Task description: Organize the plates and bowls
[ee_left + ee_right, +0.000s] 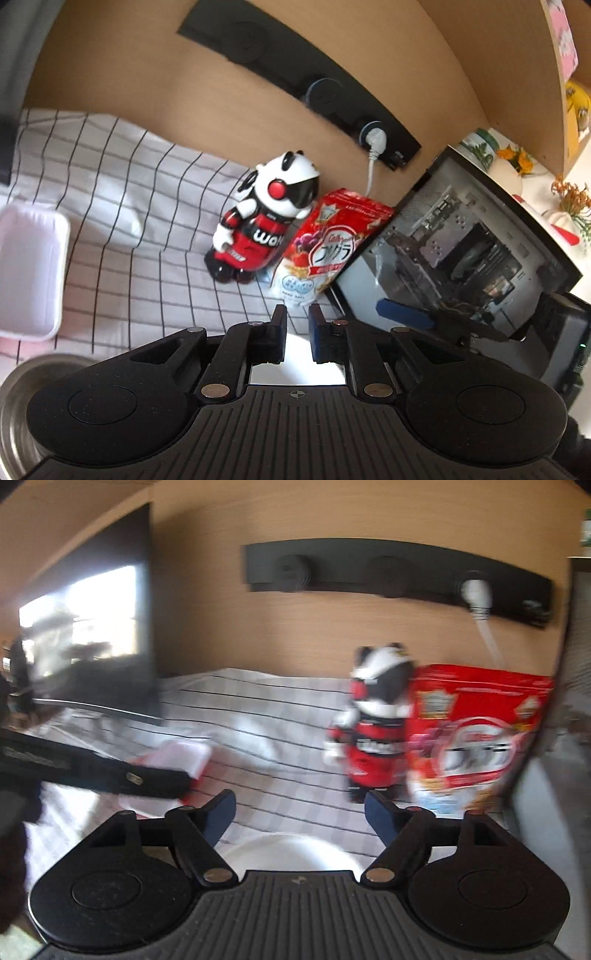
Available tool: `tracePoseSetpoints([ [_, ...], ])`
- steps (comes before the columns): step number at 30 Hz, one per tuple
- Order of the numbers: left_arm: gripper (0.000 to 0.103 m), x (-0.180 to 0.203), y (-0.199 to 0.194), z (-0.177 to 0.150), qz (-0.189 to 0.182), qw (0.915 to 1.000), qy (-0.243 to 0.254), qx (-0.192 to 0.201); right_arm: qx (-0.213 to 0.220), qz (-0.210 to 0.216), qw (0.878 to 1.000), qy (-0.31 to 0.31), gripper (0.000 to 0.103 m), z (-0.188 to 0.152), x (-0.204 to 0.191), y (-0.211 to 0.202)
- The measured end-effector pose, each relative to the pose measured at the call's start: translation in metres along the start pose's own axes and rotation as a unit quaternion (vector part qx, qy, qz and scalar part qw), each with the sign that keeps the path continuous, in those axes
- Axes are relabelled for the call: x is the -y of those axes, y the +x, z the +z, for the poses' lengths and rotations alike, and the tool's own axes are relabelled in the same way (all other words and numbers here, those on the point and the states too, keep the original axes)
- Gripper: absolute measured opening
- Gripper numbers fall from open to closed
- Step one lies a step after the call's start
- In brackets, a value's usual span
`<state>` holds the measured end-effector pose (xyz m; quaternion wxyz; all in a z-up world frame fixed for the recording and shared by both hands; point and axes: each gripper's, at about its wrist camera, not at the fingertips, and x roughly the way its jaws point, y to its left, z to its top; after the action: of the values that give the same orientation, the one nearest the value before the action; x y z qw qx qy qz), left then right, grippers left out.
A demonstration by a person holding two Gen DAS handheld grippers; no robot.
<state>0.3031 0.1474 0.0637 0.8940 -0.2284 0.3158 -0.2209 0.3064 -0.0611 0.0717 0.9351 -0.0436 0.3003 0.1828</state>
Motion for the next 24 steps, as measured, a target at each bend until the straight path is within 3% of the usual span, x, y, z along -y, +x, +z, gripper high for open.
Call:
tracePoseSetpoints([
  [2, 0.014, 0.008, 0.005, -0.002, 0.014, 0.9998, 0.011, 0.003, -0.017, -0.011, 1.000, -0.001, 0.078, -0.004, 0.016, 0.008],
  [6, 0.015, 0.015, 0.019, -0.010, 0.110, 0.9922, 0.054, -0.022, -0.066, 0.012, 0.997, 0.037, 0.078, -0.019, 0.039, 0.019],
  [8, 0.015, 0.012, 0.022, -0.015, 0.149, 0.9868, 0.052, -0.035, -0.088, 0.021, 0.994, 0.064, 0.078, -0.027, 0.048, 0.025],
  [13, 0.015, -0.007, 0.021, -0.022, 0.159, 0.9860, -0.010, -0.048, -0.107, 0.019, 0.991, 0.077, 0.078, -0.047, 0.054, 0.026],
  [17, 0.015, -0.003, 0.033, -0.026, 0.162, 0.9841, -0.004, -0.072, -0.127, 0.024, 0.989, 0.074, 0.078, -0.060, 0.055, 0.032],
  [19, 0.016, 0.002, 0.041, -0.029, 0.180, 0.9795, 0.015, -0.088, -0.138, 0.024, 0.987, 0.079, 0.078, -0.063, 0.054, 0.039],
  [22, 0.016, 0.009, 0.054, -0.033, 0.231, 0.9658, 0.045, -0.109, -0.144, 0.024, 0.987, 0.074, 0.078, -0.068, 0.052, 0.046],
  [24, 0.016, 0.009, 0.059, -0.035, 0.242, 0.9616, 0.052, -0.120, -0.146, 0.019, 0.987, 0.068, 0.078, -0.070, 0.051, 0.049],
])
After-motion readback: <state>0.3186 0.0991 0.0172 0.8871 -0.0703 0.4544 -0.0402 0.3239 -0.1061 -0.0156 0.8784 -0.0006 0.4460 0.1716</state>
